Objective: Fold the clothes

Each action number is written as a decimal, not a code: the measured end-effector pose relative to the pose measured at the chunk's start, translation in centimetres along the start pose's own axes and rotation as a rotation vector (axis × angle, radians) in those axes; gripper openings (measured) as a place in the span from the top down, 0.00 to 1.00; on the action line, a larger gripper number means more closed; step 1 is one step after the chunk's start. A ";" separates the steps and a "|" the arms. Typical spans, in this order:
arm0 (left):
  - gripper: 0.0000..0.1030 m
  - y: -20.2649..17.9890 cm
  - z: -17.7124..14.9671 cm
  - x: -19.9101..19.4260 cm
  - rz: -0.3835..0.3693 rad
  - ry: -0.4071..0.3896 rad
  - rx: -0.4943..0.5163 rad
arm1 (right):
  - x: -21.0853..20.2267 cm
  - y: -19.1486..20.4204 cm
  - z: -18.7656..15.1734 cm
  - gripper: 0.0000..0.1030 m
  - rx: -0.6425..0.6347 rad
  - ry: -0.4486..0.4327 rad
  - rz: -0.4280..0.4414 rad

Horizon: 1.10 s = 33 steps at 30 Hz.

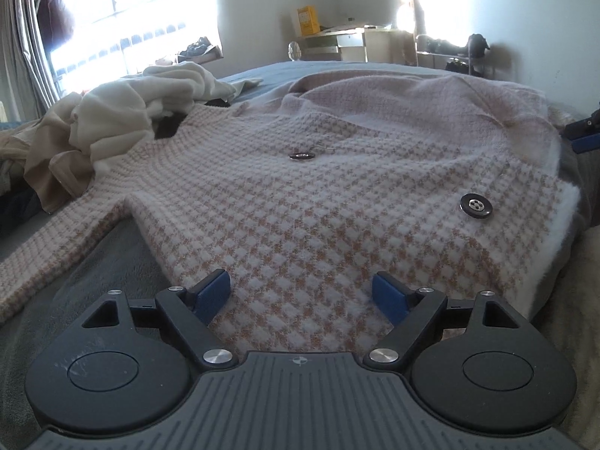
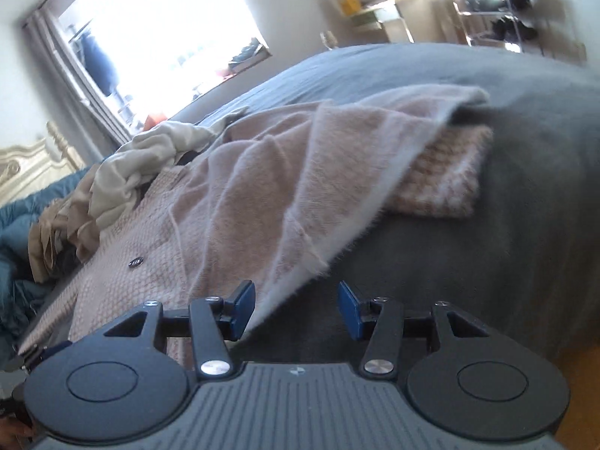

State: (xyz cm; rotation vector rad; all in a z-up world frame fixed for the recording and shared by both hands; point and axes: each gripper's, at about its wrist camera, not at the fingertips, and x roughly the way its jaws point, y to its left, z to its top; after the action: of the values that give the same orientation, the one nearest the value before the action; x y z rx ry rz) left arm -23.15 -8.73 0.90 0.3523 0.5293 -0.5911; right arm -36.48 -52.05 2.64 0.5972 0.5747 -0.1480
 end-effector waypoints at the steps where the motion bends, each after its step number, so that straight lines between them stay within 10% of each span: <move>1: 0.18 -0.2 0.4 -0.1 -0.007 -0.009 0.000 | 0.0 -0.8 0.2 0.50 0.042 -0.005 -0.005; 8: 0.18 -3.5 2.7 1.0 -0.107 -0.054 0.045 | 2.3 -4.8 4.0 0.47 0.265 -0.108 0.051; 19: 0.18 -7.1 4.1 5.1 -0.212 -0.018 0.011 | 7.5 -11.7 12.0 0.48 0.519 -0.241 -0.184; 24: 0.16 -7.2 3.8 5.8 -0.226 -0.003 -0.008 | 10.0 -15.4 13.6 0.48 0.647 -0.261 -0.052; 33: 0.16 -7.0 3.7 5.8 -0.235 -0.002 -0.037 | 10.4 -15.6 15.4 0.94 0.567 -0.278 0.096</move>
State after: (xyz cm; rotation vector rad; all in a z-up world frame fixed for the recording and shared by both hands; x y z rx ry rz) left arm -21.93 -18.38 -0.51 0.2554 0.5832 -0.8077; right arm -25.19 -73.33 -0.36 1.1319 0.2264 -0.3031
